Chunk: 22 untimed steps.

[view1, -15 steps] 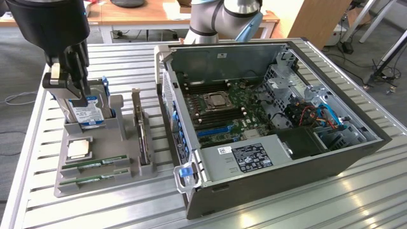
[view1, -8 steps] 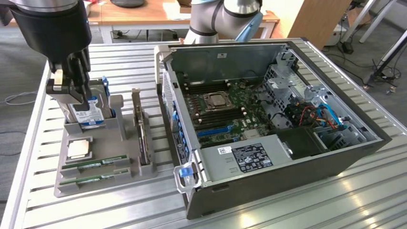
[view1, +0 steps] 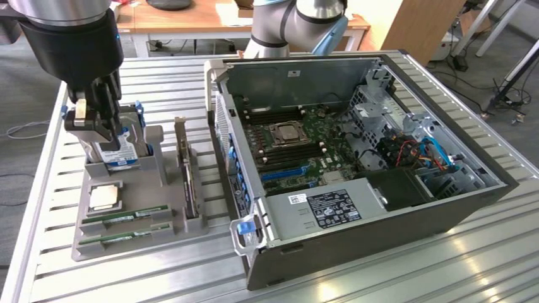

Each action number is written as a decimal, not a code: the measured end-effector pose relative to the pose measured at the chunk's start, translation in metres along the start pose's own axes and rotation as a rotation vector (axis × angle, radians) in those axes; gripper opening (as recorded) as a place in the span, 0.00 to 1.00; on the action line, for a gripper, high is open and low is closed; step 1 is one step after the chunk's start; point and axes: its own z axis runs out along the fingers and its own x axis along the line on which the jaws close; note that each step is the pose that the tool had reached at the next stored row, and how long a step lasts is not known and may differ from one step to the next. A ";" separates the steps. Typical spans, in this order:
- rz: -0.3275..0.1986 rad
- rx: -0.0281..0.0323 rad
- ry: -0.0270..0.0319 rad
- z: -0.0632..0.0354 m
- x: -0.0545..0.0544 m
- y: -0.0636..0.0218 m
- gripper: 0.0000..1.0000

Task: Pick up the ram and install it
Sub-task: 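Pick up the ram and move it above insertion slot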

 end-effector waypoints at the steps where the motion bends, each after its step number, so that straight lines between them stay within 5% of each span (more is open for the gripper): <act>1: 0.000 0.0002 -0.0002 0.0002 0.000 0.0000 0.36; 22: 0.000 0.0002 -0.0002 -0.0005 0.025 -0.0031 0.36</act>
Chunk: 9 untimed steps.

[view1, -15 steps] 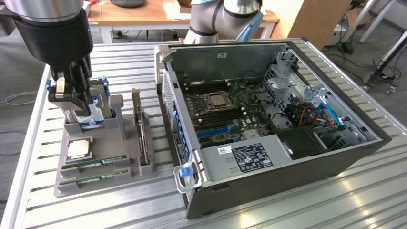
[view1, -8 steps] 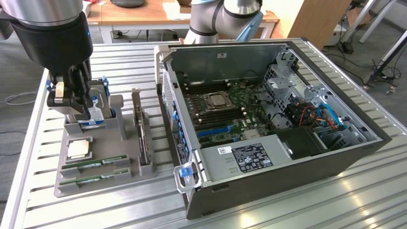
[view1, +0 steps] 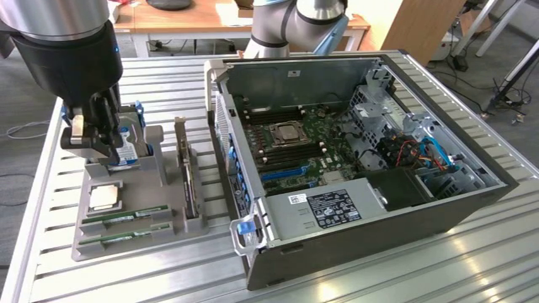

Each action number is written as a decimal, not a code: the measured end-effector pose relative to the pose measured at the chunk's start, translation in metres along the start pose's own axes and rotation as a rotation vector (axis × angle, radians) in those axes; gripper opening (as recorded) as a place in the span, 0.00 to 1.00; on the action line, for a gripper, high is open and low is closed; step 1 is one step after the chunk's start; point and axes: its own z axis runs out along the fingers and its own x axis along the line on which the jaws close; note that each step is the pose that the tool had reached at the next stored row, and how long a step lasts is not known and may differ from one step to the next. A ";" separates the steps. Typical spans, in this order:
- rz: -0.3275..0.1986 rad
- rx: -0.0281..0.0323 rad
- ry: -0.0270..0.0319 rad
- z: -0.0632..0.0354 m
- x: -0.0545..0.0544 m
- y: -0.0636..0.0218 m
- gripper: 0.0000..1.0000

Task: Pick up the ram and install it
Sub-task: 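Pick up the ram and move it above insertion slot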

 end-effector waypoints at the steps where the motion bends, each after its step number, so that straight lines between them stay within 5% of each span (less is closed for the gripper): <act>1: 0.000 0.0000 0.0000 0.0000 0.001 -0.0001 0.36; 9: 0.000 0.0001 -0.0001 0.0009 0.003 -0.0004 0.36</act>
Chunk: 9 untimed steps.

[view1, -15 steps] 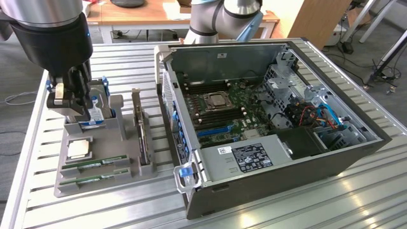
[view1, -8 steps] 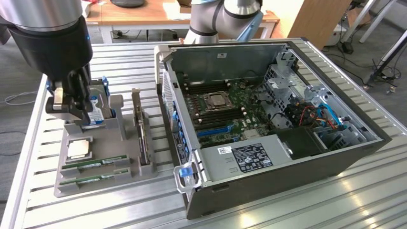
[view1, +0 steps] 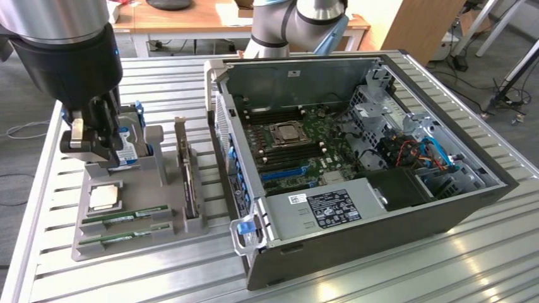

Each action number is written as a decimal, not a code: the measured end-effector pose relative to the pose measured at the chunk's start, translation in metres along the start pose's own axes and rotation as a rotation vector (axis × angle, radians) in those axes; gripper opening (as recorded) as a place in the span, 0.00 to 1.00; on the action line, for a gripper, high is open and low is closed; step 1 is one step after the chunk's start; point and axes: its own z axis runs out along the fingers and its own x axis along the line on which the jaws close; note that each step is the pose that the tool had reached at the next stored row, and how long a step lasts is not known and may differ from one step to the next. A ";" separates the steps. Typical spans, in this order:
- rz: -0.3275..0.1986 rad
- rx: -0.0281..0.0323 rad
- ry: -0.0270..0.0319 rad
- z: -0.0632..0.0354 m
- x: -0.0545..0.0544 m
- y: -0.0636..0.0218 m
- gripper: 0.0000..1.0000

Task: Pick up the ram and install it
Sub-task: 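Pick up the ram and move it above insertion slot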

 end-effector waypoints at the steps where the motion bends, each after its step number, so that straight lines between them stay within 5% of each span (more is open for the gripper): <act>1: 0.000 0.0001 -0.0001 0.0007 0.000 0.0000 0.36; 9: 0.000 0.0000 -0.0003 0.0088 0.000 -0.0004 0.36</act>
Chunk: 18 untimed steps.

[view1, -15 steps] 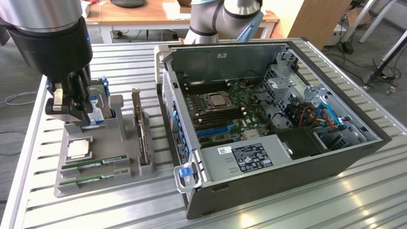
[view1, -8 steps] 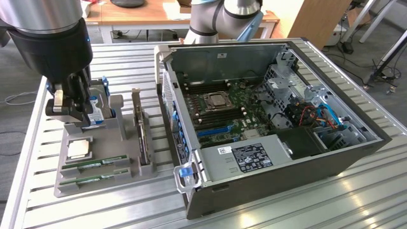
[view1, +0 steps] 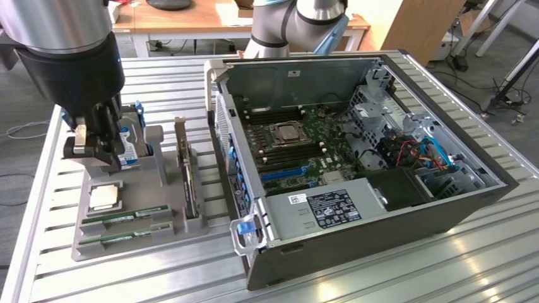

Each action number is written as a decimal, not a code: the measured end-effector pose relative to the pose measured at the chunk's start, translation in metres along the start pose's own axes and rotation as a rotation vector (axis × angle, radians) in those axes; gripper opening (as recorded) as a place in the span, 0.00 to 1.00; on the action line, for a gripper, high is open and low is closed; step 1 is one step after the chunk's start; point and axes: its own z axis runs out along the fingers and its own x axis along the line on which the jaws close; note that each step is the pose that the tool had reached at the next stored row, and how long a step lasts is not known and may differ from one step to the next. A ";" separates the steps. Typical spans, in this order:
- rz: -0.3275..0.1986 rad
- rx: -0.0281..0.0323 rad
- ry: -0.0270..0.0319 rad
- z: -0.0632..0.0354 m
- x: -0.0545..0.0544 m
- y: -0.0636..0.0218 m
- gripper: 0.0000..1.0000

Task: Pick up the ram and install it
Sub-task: 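Pick up the ram and move it above insertion slot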

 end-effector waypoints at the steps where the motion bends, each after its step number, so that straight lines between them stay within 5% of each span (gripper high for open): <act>1: 0.000 -0.0001 0.0000 0.0011 0.000 0.0000 0.36; 18: 0.000 -0.0002 -0.0008 0.0211 0.001 -0.0010 0.36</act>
